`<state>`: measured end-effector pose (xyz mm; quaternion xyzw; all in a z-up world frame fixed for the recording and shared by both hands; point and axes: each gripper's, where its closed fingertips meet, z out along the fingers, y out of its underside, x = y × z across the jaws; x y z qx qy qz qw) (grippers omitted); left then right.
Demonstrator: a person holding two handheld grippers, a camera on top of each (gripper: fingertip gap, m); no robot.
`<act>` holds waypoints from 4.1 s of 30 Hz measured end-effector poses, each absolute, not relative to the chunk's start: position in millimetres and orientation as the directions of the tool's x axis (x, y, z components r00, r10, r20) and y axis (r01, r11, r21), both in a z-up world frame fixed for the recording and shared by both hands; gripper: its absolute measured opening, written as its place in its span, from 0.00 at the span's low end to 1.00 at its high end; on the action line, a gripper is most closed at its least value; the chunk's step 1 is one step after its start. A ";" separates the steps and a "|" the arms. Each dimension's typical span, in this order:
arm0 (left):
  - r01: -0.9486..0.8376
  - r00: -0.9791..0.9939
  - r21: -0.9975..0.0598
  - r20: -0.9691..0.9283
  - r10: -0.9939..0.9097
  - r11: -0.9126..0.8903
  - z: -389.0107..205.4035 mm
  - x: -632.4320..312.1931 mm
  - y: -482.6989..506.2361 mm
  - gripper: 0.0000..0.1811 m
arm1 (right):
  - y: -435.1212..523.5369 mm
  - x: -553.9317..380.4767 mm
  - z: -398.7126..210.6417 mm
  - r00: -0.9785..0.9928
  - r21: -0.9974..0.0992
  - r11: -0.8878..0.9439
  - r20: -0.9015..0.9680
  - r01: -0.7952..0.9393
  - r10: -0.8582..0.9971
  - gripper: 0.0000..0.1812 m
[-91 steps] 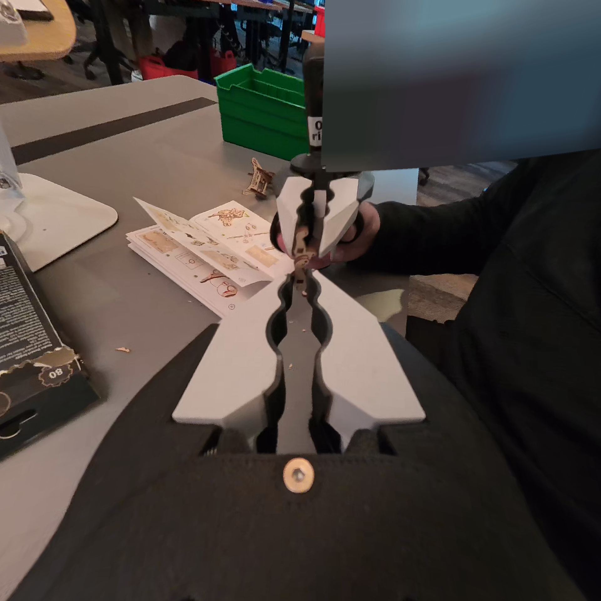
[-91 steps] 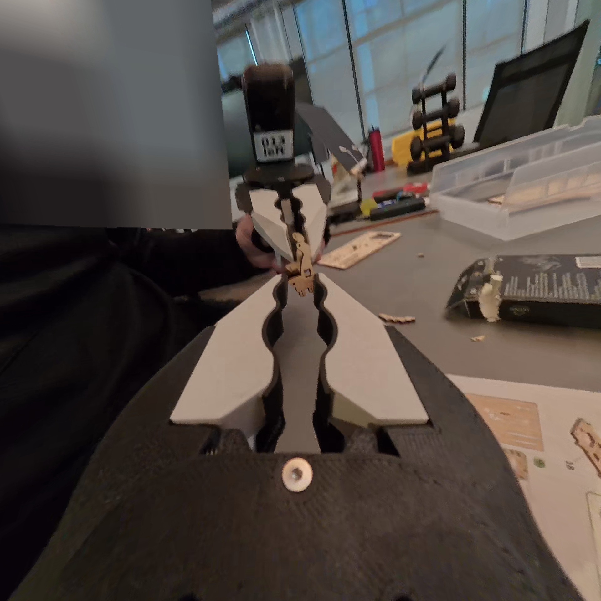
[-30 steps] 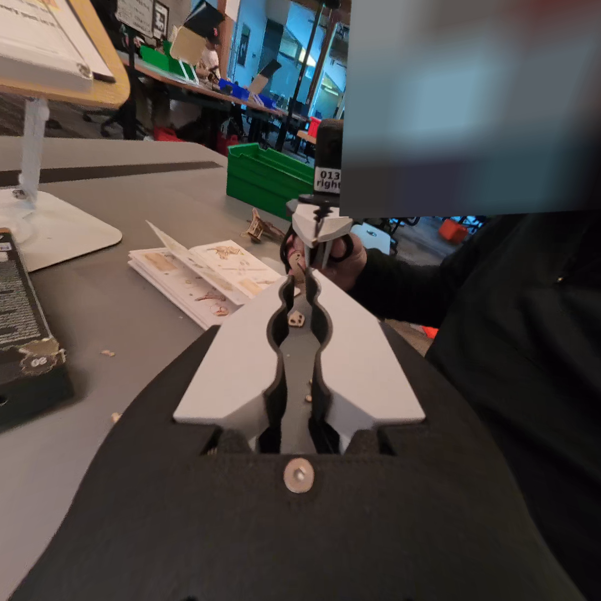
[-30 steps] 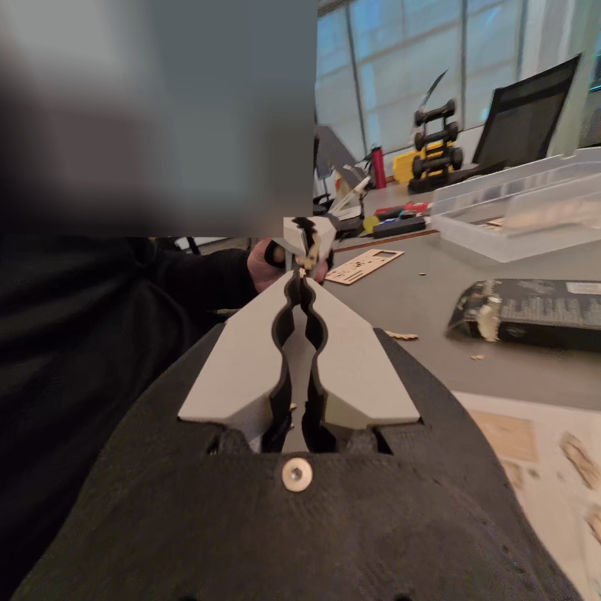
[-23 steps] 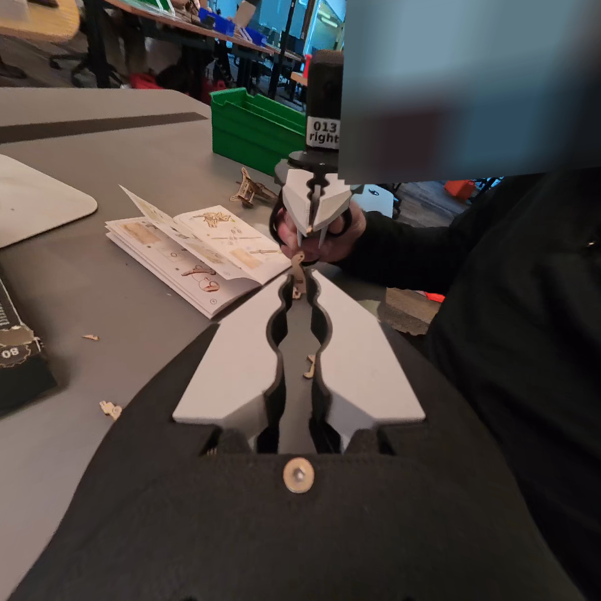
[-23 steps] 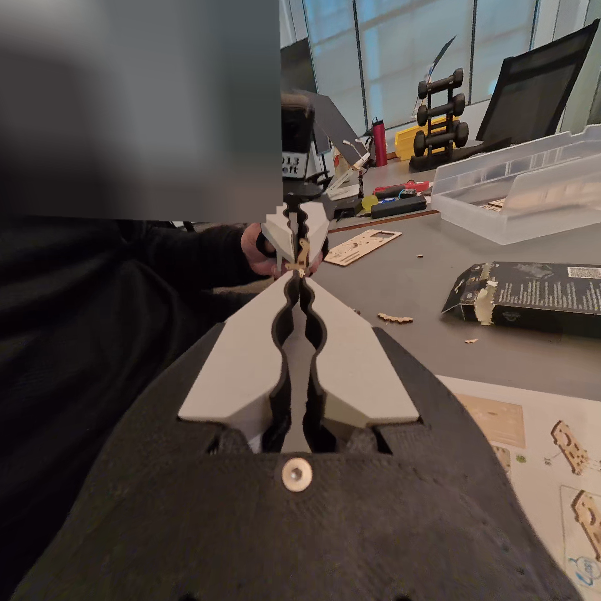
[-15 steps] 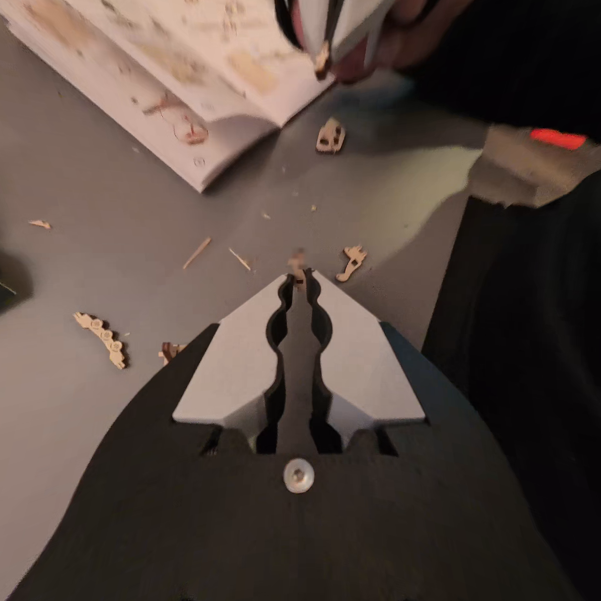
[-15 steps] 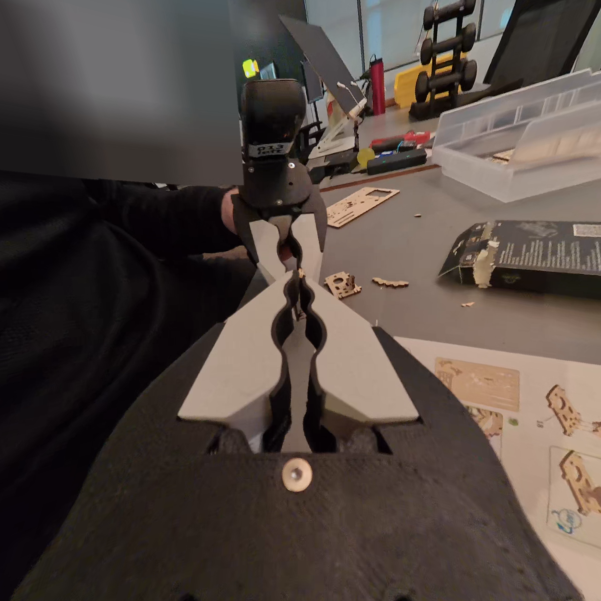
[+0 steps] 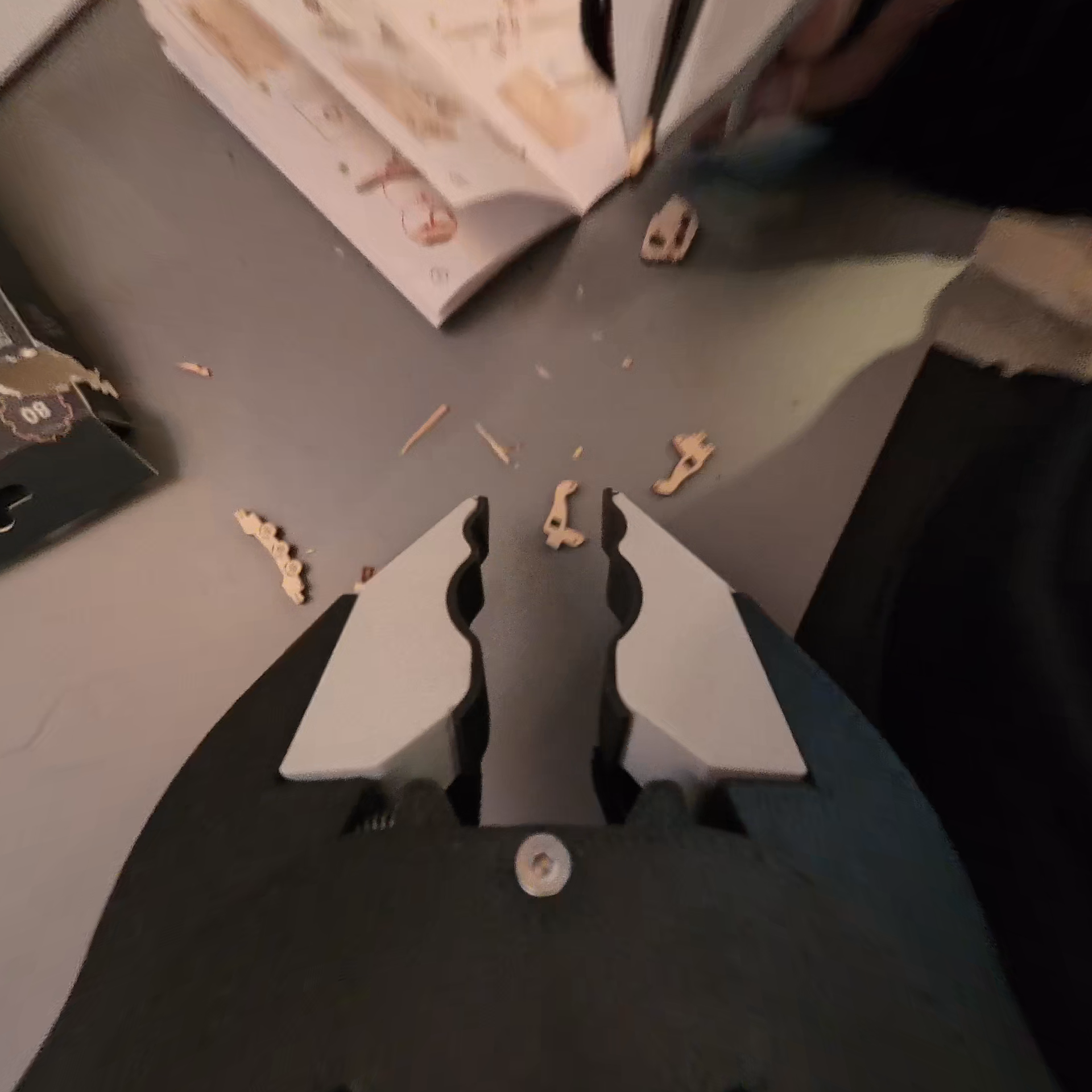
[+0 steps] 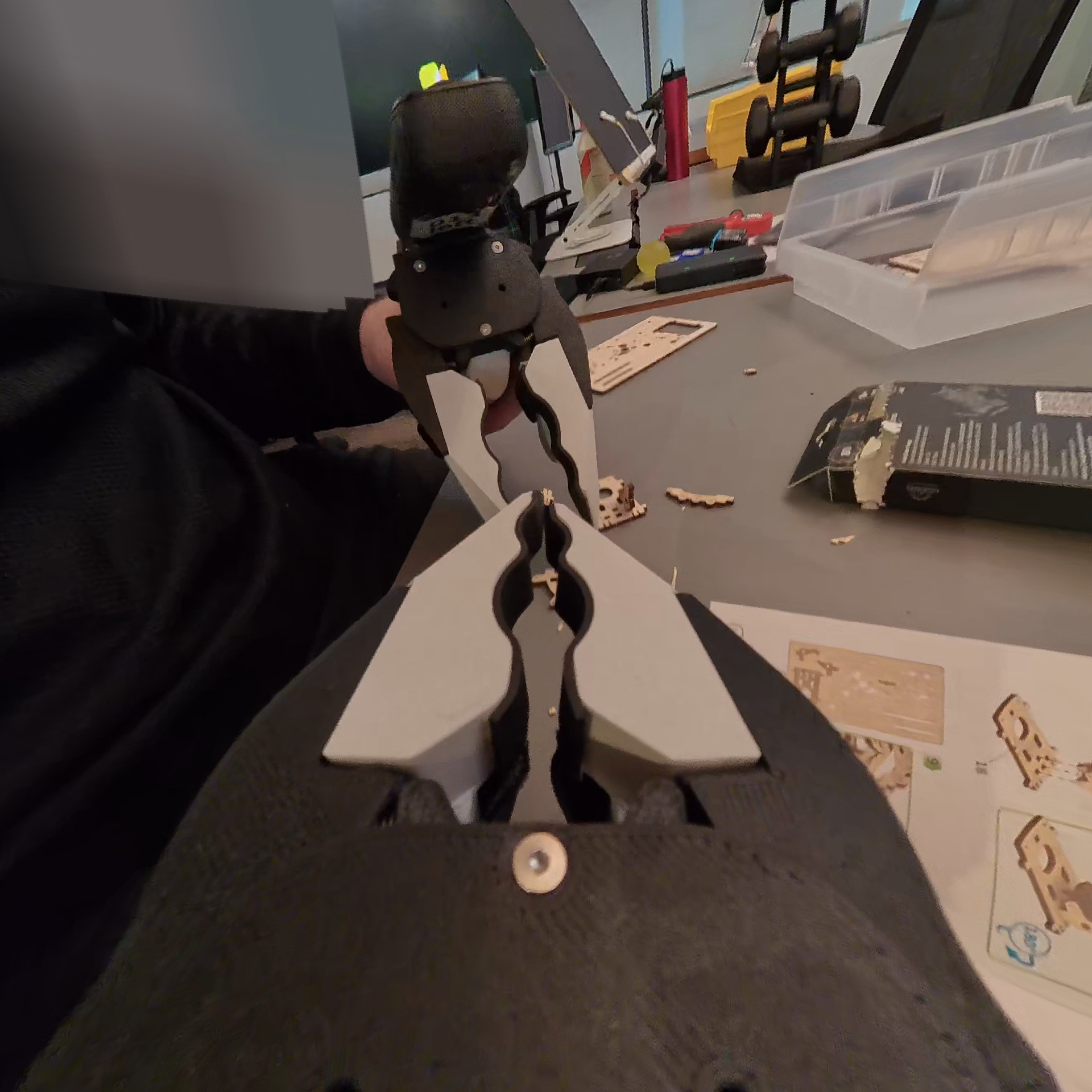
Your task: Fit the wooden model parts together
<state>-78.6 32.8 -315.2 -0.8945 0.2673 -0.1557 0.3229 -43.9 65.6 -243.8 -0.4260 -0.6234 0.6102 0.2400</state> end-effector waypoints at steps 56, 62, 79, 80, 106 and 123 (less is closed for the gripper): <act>0.510 0.427 -0.690 0.721 -0.545 -0.513 -208.5 -36.4 63.0 0.00 | 56.4 -45.1 -211.1 -0.249 -0.904 0.428 0.412 0.012 0.877 0.00; 0.359 0.618 -0.846 0.532 -0.578 -0.395 -202.2 -38.3 62.4 0.01 | 60.1 -44.8 -209.3 -0.281 -0.961 0.271 0.247 0.050 0.927 0.03; -0.153 0.764 -0.966 0.017 -0.645 -0.207 -203.6 -31.2 48.5 0.01 | 44.5 -39.5 -204.5 -0.509 -0.990 0.085 0.018 0.109 0.861 0.00; -0.166 0.758 -0.965 0.005 -0.652 -0.202 -203.4 -30.9 47.1 0.01 | 42.9 -39.3 -204.3 -0.519 -0.990 0.094 0.024 0.109 0.855 0.00; 0.198 0.620 -0.881 0.451 -0.642 -0.429 -202.4 -34.7 39.0 0.08 | 39.8 -49.2 -209.7 -0.342 -0.778 0.625 0.574 0.053 0.744 0.00; 0.234 0.644 -0.857 0.491 -0.587 -0.460 -203.6 -38.7 44.6 0.01 | 40.9 -51.1 -204.7 -0.237 -0.535 0.843 0.813 0.056 0.531 0.00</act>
